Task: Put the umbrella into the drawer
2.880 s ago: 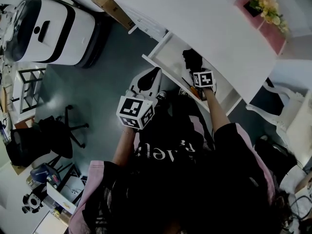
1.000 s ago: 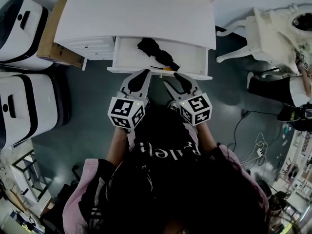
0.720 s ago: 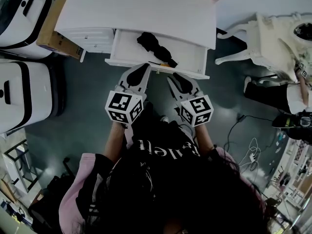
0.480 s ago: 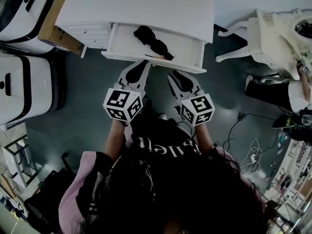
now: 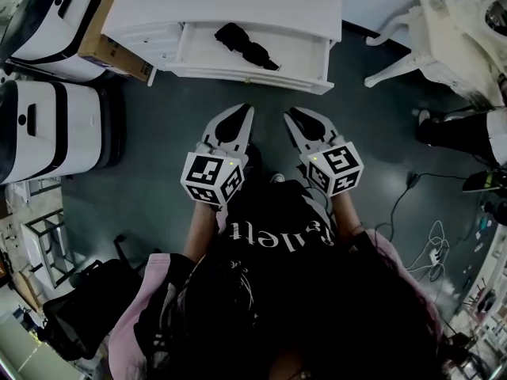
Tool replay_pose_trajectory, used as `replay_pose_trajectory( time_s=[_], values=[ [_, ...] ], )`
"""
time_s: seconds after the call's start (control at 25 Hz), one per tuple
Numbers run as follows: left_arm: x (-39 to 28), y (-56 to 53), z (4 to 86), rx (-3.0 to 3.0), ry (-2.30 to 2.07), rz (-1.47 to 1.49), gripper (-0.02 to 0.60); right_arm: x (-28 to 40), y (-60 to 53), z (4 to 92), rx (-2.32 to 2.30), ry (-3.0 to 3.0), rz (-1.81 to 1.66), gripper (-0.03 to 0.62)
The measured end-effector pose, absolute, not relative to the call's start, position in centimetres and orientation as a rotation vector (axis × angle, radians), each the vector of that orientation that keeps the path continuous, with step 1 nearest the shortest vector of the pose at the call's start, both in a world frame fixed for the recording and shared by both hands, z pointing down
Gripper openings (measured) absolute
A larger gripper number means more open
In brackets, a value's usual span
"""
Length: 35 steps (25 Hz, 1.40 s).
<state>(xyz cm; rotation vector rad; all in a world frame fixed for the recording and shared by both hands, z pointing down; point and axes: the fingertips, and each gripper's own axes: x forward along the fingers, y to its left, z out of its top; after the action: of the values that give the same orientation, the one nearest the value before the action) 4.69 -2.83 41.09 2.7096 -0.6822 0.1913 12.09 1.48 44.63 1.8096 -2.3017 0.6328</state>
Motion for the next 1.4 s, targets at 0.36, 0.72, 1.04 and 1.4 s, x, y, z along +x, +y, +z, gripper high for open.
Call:
replay_pose_trajectory(
  time_s=[0.36,0.72,1.04,1.4],
  values=[
    [3.6,4.7,40.8,2.719,-0.762,0.181,0.023,11.3,8.8,44.8,1.773,-2.357,0.626,0.066],
    [2.3,9.1,39.9,2.735,-0.778,0.184,0.023,9.8,12.3,44.0,1.741,-2.391,0.613,0.063],
    [1.4,10.9,39.7,2.74,-0.783,0.174,0.023,8.9,14.2,44.0,1.738,-2.387,0.624,0.063],
    [0.9,12.5,40.0,2.746,-0.769,0.195,0.023,8.3,15.5,44.3,1.733,-2.378,0.633,0.063]
  ],
)
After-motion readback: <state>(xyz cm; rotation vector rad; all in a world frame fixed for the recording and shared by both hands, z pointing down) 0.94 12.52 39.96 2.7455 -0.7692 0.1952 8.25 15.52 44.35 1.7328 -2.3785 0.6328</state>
